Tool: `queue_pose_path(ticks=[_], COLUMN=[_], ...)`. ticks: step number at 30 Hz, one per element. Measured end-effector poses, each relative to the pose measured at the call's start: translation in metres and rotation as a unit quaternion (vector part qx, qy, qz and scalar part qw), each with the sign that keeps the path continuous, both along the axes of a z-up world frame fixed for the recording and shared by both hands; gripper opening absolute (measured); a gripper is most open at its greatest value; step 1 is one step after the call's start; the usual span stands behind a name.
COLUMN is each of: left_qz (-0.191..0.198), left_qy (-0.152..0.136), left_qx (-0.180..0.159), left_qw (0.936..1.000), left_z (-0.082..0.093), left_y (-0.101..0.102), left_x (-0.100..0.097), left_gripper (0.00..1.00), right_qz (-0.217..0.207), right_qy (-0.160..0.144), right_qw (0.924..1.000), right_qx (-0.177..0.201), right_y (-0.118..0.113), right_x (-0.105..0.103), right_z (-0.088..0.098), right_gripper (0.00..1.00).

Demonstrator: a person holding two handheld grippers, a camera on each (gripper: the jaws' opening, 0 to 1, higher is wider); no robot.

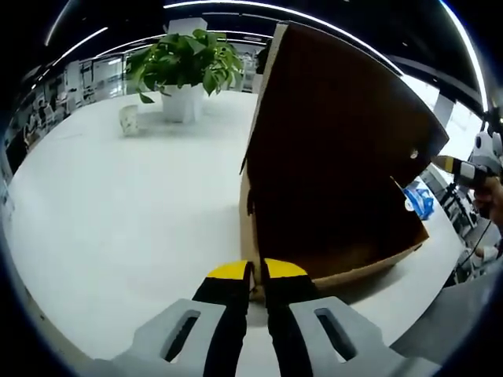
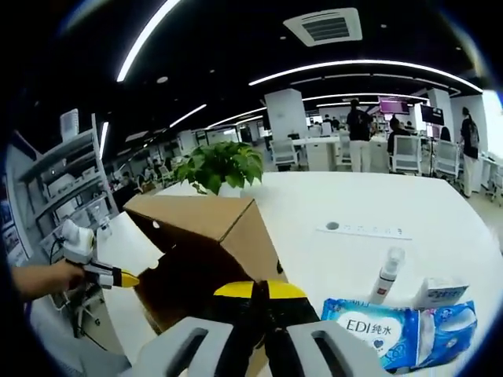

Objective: Operate the shoe box by opening the lid, removing the specified soft item, and placing it in the target area until the item is outside and the box remains undamaged.

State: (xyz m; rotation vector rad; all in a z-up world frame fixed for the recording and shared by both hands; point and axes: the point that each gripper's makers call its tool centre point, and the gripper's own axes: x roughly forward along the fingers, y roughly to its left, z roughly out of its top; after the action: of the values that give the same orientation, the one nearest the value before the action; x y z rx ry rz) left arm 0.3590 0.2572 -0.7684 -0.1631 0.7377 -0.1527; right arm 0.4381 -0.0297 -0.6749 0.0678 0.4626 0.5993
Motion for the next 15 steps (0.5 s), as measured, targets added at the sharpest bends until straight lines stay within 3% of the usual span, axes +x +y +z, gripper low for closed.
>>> queue_pose_path(ticks=[15], left_qz=[-0.012], left_qy=[-0.004], left_qx=[0.022], left_qw=[0.9997], left_z=[0.004], left_y=[0.004], left_x=[-0.004], left_gripper=[0.09], right_qz=[-0.003], right_qy=[0.011], right_qw=[0.9999], right_qx=[0.003], right_y=[0.000], right_x=[-0.015], right_z=[-0.012], right_gripper=[0.00])
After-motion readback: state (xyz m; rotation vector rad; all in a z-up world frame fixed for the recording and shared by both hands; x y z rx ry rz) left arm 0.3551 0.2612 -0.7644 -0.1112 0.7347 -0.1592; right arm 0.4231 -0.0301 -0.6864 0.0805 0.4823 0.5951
